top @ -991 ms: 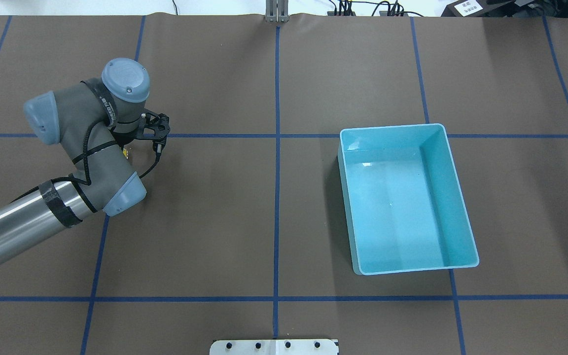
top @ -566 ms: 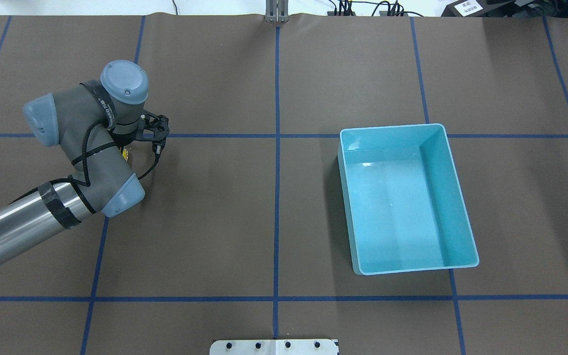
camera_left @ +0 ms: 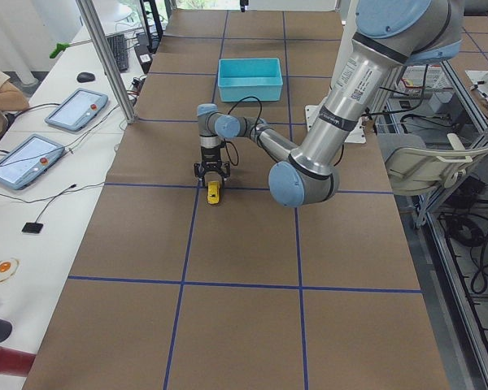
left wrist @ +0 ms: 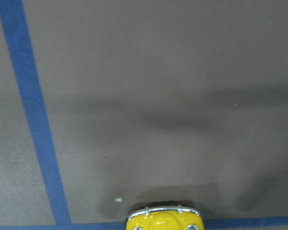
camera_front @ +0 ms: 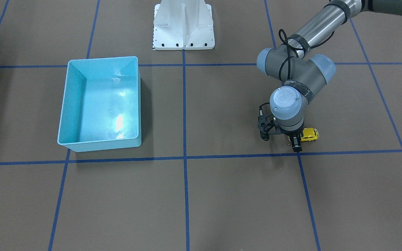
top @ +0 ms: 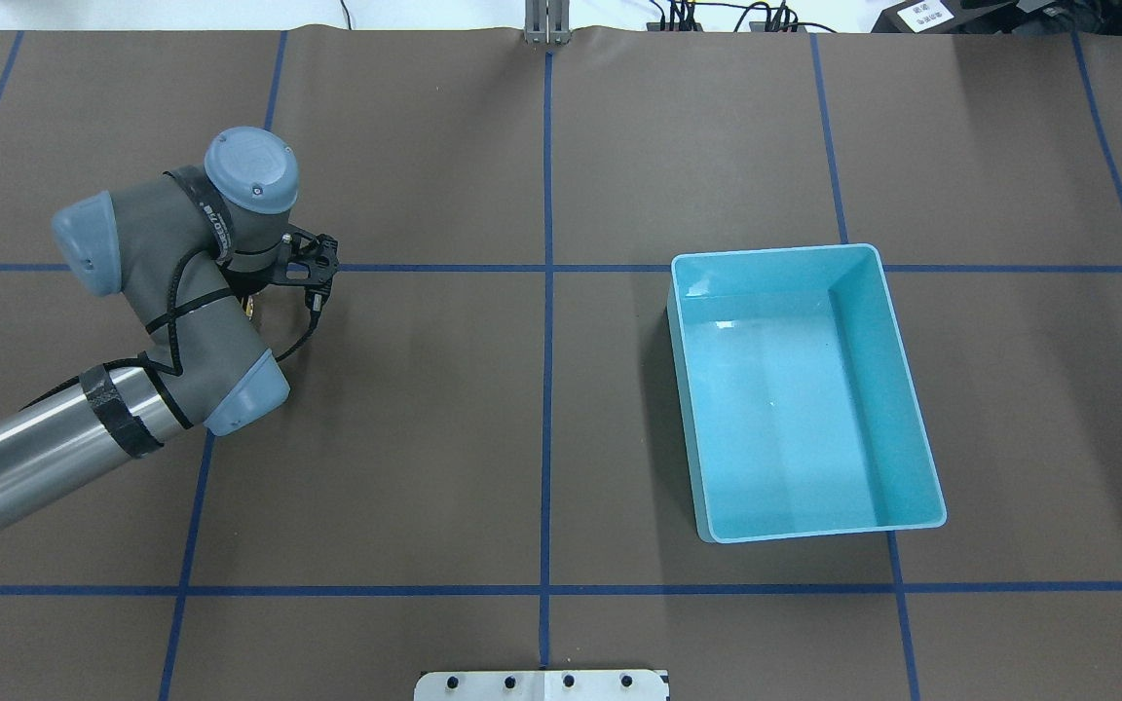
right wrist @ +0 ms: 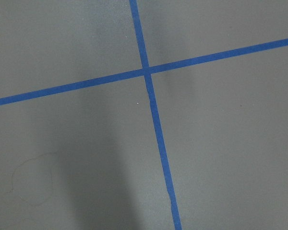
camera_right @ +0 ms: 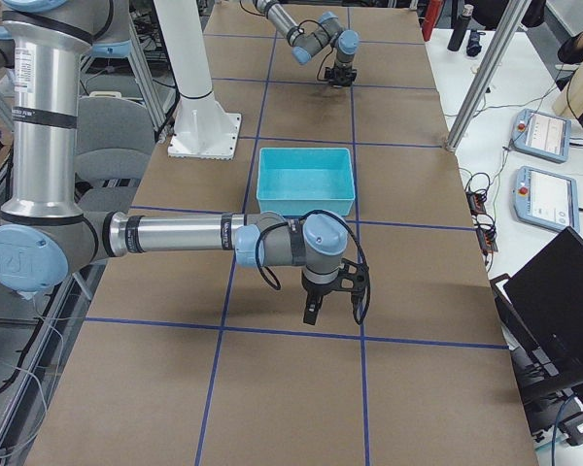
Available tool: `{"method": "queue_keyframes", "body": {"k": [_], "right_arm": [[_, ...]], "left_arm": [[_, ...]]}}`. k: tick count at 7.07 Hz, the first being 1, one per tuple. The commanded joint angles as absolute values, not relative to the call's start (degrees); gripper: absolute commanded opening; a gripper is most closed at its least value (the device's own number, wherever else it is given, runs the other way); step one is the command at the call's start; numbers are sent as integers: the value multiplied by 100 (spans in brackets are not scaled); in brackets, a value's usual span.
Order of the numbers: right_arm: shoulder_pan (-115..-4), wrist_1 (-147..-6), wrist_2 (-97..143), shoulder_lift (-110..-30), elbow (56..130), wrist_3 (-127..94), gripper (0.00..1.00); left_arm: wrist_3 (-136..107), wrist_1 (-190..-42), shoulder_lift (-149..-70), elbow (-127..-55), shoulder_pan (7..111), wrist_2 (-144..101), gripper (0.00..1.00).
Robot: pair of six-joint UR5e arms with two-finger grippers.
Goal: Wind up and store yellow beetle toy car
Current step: 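Lower the left gripper and press onto the car's roof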
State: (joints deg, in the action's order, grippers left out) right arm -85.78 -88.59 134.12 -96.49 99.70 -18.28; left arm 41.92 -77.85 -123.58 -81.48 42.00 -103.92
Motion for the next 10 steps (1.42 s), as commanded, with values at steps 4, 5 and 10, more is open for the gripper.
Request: {"method": "queue_keyframes", "body": {"k": [4, 5, 10], "right_arm": [[-8578, -8859, 13412, -9659, 9967, -1828, 100], [-8578, -8859, 13412, -9650, 9967, -1828, 100], [-8578, -8868, 13412, -9650, 9975, -1828, 100]], "left_arm": [[4157, -7717, -12366, -8558, 4166, -10345, 0], [4183, -7708, -12366, -8795, 4210, -10345, 0], [4384, -8444, -12139, -9114, 4289, -11503, 0]]}}
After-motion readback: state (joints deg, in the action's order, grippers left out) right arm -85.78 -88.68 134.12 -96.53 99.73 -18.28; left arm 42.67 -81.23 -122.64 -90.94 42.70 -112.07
